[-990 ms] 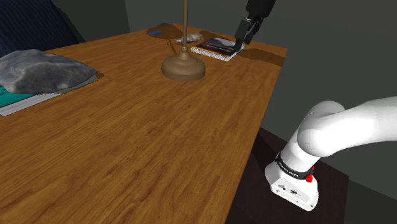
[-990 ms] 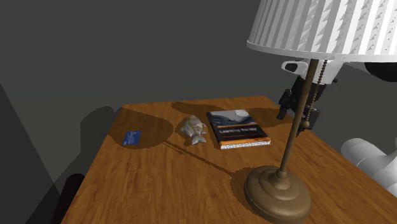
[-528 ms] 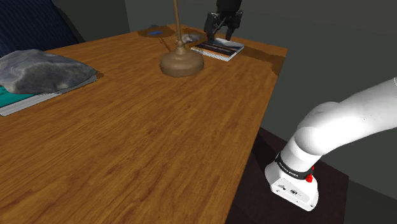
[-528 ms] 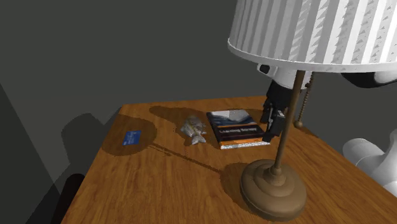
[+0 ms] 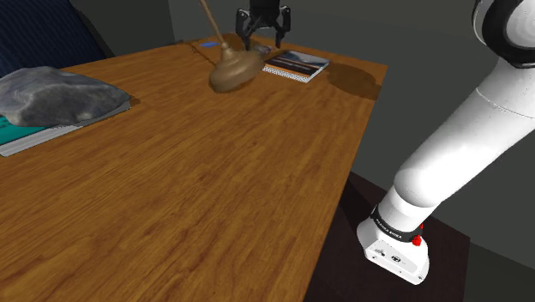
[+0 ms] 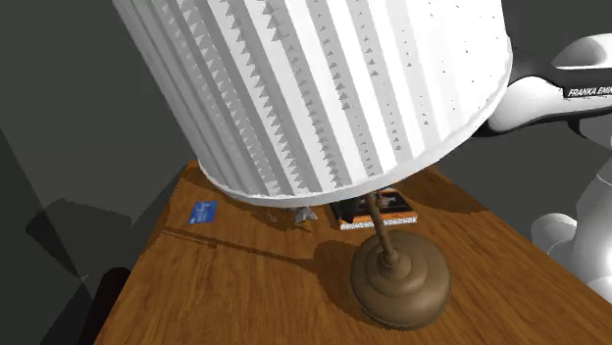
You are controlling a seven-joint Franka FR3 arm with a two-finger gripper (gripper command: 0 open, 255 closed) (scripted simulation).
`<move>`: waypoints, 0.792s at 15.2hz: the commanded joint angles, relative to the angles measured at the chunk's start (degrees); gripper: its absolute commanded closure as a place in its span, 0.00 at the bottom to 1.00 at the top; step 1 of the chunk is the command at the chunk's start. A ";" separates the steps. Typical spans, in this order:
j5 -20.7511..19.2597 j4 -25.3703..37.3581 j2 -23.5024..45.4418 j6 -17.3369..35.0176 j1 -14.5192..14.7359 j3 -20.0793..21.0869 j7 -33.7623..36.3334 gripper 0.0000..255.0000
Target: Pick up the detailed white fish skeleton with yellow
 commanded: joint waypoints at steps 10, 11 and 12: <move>-10.33 28.46 25.09 -10.68 3.74 0.89 19.07 0.00; -10.13 27.00 24.63 -9.67 3.48 0.89 19.21 0.00; -9.94 25.60 24.21 -8.68 3.24 0.89 19.34 0.00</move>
